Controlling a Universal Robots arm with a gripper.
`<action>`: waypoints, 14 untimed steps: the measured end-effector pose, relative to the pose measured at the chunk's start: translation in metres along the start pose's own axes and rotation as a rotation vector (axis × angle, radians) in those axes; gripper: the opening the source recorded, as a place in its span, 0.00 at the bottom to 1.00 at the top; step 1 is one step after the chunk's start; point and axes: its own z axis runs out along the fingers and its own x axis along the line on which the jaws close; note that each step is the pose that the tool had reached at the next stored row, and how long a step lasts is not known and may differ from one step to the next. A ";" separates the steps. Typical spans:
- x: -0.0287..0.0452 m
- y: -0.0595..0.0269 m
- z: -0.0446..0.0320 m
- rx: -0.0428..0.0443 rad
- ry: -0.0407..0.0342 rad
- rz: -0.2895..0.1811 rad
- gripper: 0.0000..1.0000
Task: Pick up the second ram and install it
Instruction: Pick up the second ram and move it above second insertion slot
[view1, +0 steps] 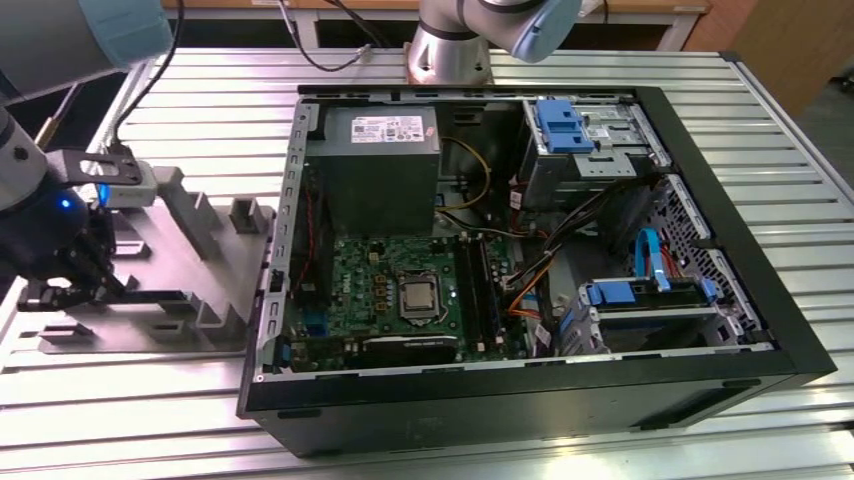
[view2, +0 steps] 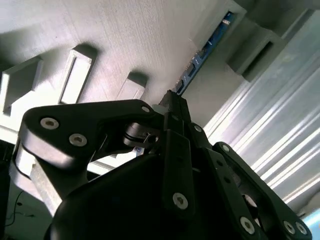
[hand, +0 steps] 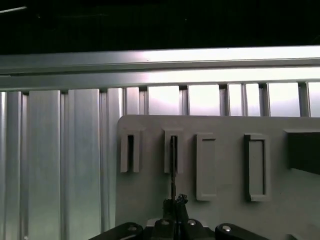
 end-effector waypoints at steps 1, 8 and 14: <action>0.0000 0.0001 -0.0038 0.0001 -0.0002 0.000 0.11; -0.0002 0.0011 -0.0309 0.0000 0.0001 -0.006 0.11; -0.0004 0.0021 -0.0583 0.0000 0.0002 -0.006 0.11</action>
